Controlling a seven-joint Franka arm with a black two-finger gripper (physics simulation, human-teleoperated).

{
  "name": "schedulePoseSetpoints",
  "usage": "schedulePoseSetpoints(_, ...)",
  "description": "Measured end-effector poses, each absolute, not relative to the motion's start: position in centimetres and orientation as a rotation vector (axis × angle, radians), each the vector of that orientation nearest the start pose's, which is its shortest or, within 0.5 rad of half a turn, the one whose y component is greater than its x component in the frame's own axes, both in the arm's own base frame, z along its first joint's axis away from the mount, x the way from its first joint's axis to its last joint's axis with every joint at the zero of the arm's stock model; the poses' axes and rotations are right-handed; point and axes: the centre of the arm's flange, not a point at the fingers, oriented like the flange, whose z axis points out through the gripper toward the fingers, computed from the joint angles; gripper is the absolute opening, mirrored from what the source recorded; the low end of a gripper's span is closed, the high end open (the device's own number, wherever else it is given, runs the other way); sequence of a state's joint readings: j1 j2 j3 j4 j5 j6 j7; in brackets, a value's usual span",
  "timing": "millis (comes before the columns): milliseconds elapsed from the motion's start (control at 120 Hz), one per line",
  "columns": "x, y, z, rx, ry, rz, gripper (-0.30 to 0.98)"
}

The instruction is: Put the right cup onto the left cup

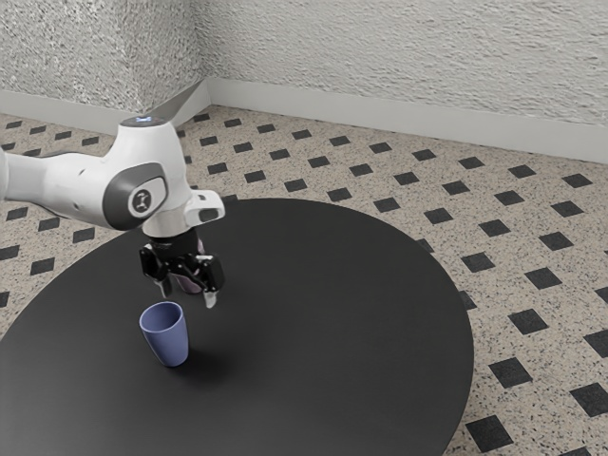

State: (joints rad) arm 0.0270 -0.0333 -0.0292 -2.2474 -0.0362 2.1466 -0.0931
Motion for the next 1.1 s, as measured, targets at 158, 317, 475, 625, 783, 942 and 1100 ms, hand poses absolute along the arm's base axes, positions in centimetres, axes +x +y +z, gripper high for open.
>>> schedulePoseSetpoints(158, 50.9, 0.3, 37.0, -3.157, -0.200, 0.120, 0.69)
schedulePoseSetpoints(317, 50.8, 0.1, 36.6, -3.154, -0.194, 0.128, 0.69)
schedulePoseSetpoints(475, 49.9, -0.5, 36.7, -3.152, -0.174, 0.130, 0.69)
schedulePoseSetpoints(625, 48.9, -0.9, 37.0, -3.151, -0.159, 0.121, 0.69)
schedulePoseSetpoints(783, 48.3, -0.8, 37.0, -3.150, -0.163, 0.117, 0.69)
schedulePoseSetpoints(942, 48.3, -0.2, 36.7, -3.150, -0.181, 0.118, 0.69)
schedulePoseSetpoints(1100, 48.3, 0.6, 36.3, -3.150, -0.200, 0.127, 0.69)
